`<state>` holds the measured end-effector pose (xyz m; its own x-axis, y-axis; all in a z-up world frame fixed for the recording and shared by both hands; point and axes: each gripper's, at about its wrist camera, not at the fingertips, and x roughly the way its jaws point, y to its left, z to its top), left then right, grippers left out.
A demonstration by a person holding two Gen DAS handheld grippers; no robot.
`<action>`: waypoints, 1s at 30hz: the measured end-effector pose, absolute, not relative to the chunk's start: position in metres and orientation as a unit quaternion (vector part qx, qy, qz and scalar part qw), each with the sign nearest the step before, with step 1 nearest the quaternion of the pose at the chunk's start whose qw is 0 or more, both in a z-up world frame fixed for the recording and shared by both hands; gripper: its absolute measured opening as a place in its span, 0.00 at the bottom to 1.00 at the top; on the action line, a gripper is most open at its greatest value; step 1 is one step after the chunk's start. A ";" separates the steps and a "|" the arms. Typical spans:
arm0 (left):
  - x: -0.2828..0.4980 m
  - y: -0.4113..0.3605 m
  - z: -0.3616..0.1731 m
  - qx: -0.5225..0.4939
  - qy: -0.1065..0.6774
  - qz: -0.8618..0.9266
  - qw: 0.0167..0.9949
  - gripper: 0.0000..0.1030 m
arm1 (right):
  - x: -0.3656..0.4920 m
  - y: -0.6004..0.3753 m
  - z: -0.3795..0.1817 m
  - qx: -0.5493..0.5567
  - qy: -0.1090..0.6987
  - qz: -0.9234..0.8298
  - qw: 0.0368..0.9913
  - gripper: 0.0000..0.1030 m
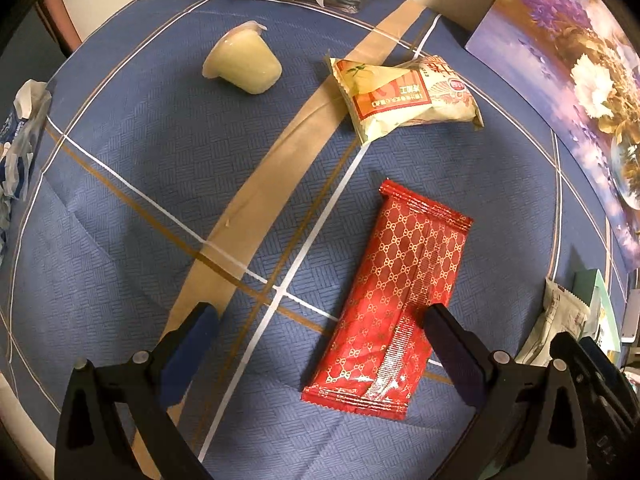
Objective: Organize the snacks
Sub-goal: 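Lower left tool around the red patterned packet while right tool lowers around the white bag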
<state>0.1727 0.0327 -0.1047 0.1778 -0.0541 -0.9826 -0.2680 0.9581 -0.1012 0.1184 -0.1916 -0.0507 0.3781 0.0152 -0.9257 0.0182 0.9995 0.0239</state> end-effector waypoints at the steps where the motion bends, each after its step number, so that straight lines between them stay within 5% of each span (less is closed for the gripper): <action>1: 0.172 0.033 -0.103 -0.126 0.637 0.071 0.757 1.00 | 0.120 -0.190 -0.051 0.011 0.559 -0.003 0.829 0.66; 30: 0.180 0.035 -0.085 -0.110 0.628 0.066 0.768 1.00 | 0.157 -0.179 -0.083 0.105 0.583 -0.022 0.805 0.66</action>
